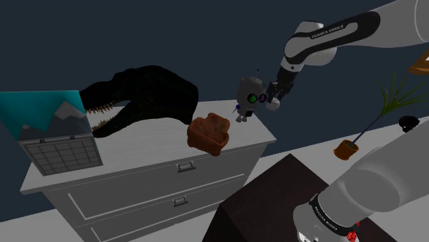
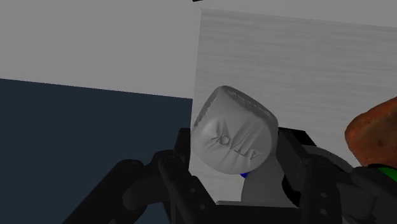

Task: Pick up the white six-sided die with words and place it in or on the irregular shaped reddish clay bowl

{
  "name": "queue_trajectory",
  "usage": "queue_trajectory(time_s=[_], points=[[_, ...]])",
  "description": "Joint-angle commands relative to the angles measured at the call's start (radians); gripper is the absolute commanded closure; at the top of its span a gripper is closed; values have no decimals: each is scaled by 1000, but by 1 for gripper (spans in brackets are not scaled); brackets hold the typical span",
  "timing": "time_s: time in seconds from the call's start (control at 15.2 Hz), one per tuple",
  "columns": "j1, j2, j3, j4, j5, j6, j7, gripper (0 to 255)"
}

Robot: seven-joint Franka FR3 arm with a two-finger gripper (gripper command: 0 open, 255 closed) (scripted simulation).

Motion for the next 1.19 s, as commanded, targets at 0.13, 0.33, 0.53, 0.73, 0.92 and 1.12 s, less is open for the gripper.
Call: queue_trajectory(time_s=[0.13,0.33,0.53,0.73,0.92,1.12], points=[[0,-27,4,32,-5,-58,5,255],[11,-42,21,35,-6,-77,32,255],[43,-58,70,23,2,-83,109,255],[77,-65,119,21,13,-90,185,255],[110,-62,167,29,26,-98,258,255],[144,-50,214,48,39,-105,331,255]])
